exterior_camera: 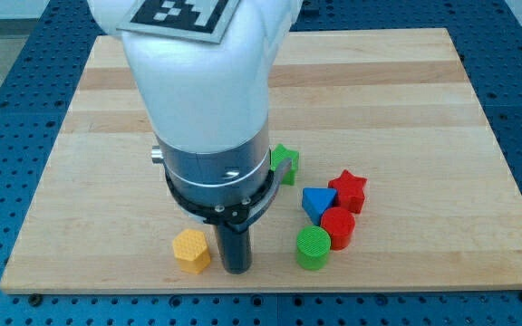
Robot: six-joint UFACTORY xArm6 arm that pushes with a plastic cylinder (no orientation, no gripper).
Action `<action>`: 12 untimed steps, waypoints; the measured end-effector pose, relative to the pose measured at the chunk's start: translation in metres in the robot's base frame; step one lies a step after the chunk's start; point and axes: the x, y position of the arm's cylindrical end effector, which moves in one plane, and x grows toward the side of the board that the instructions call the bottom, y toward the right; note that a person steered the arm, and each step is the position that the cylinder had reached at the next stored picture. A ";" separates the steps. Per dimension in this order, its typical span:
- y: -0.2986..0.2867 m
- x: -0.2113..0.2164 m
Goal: Push the blue triangle with green circle towards the center of the board
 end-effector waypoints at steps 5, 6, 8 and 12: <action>0.102 0.021; 0.150 0.021; 0.183 0.021; 0.082 0.004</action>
